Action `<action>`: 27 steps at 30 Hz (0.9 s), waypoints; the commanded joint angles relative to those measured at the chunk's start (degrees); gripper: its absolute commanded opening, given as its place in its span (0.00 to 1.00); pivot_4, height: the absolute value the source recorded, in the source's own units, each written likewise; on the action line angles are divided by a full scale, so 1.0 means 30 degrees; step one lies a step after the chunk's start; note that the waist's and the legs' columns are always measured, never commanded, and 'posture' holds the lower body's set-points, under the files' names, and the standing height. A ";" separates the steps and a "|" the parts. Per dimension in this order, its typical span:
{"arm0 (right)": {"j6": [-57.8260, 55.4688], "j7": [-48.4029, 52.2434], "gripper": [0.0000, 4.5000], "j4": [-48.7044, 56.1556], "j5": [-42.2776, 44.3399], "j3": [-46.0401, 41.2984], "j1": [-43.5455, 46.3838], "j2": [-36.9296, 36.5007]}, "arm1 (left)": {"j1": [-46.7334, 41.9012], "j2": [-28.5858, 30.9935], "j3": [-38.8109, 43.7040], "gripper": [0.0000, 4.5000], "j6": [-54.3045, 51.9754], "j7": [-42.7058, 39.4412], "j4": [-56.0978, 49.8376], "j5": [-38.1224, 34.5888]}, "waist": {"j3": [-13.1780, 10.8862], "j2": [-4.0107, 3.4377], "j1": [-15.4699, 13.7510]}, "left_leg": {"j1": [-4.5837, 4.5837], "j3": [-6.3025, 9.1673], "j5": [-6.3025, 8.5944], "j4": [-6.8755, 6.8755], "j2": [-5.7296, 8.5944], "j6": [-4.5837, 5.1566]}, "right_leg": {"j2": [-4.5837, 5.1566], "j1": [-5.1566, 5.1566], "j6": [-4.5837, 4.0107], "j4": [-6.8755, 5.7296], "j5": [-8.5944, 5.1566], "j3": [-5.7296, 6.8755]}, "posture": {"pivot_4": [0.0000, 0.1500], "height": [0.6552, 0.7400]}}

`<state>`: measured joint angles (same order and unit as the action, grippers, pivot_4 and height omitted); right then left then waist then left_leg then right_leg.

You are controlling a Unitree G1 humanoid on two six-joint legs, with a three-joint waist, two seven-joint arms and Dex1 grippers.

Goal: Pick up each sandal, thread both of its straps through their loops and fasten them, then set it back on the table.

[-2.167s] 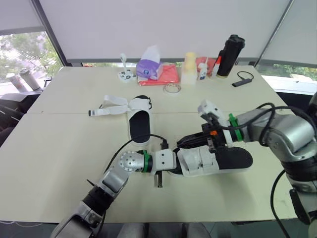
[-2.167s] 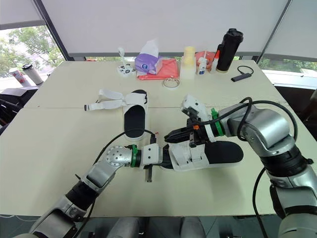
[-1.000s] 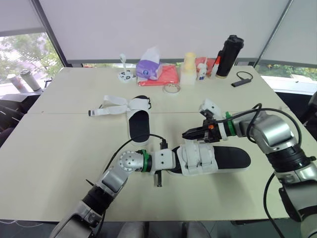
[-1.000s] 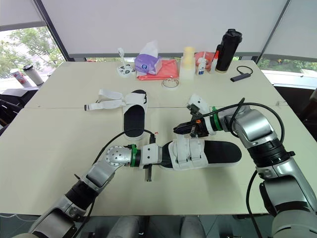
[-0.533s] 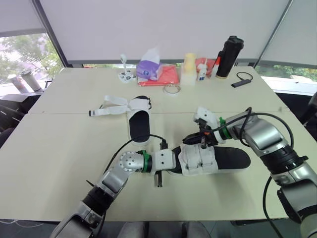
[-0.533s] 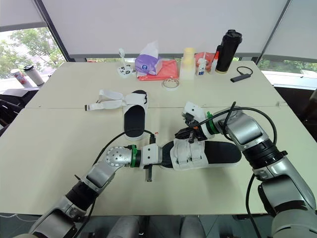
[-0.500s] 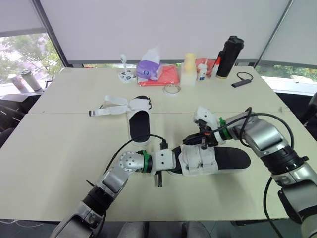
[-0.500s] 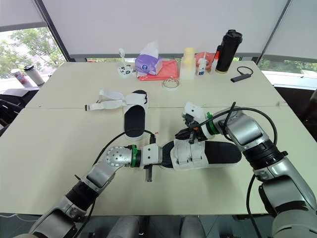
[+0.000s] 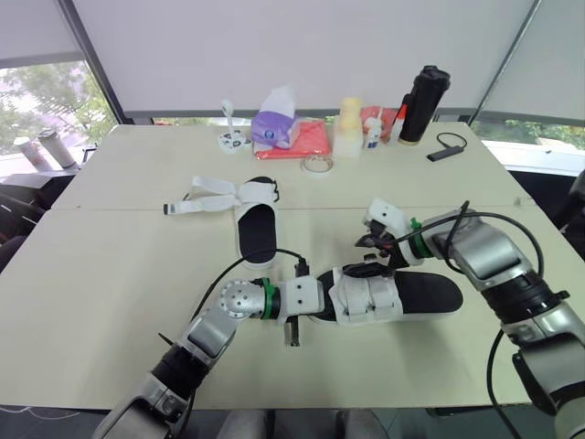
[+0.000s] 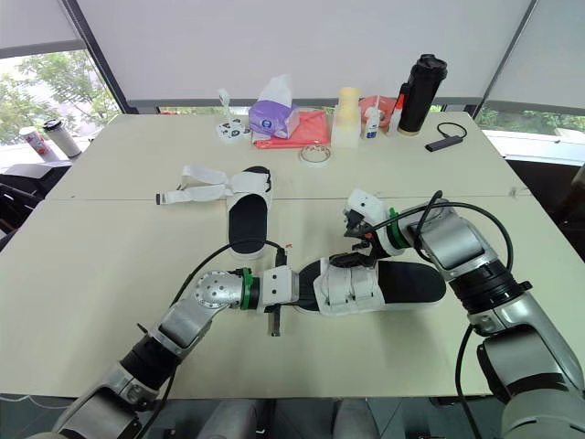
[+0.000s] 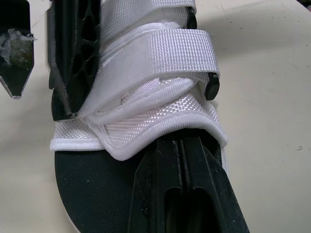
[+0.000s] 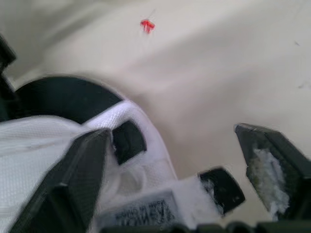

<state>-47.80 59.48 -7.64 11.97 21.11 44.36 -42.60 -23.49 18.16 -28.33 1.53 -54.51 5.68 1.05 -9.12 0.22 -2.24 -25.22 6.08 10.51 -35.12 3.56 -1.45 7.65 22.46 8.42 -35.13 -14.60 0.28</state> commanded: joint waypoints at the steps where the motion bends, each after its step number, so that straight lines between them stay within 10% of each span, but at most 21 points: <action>1: -0.0172 -0.1829 0.95 -0.1378 -0.0955 -0.1003 0.0674 0.0561 | 0.0520 0.0217 -0.1022 0.00 -0.0546 -0.0349 0.1354 0.1004 | 0.0000 0.0000 0.0000 | 0.0000 -0.0001 0.0002 0.0000 0.0000 -0.0003 | 0.0000 0.0000 0.0000 0.0000 0.0000 0.0000 | 1.00 0.88; 11: 0.1490 -0.1582 0.95 0.1487 -0.0600 -0.3621 0.0797 -0.0804 | 0.0451 0.0180 -0.0982 0.00 -0.0500 -0.0361 0.1452 0.1055 | -0.0004 -0.0014 -0.0019 | -0.0013 -0.0003 -0.0011 -0.0002 0.0016 0.0013 | 0.0002 0.0006 0.0004 -0.0005 0.0003 -0.0002 | 1.00 0.88; 27: 1.2788 -0.1917 0.95 0.6255 -0.4531 -0.5788 -0.7920 -0.6190 | 0.0197 0.1519 0.2597 0.00 -0.3692 -0.1174 -0.2485 -0.2939 | -0.0088 -0.0100 0.0595 | -0.0042 -0.0034 -0.0014 0.0028 -0.0015 0.0016 | -0.0005 0.0028 0.0015 -0.0047 -0.0010 -0.0023 | 1.00 0.88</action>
<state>-12.88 54.32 10.66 -0.88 5.92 20.37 -60.34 -23.14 22.43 -22.18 -7.98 -57.48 1.12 -5.89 -9.39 -0.08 -0.46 -25.34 5.97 10.46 -35.03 3.51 -1.40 7.64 22.57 8.47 -35.27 -14.63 0.20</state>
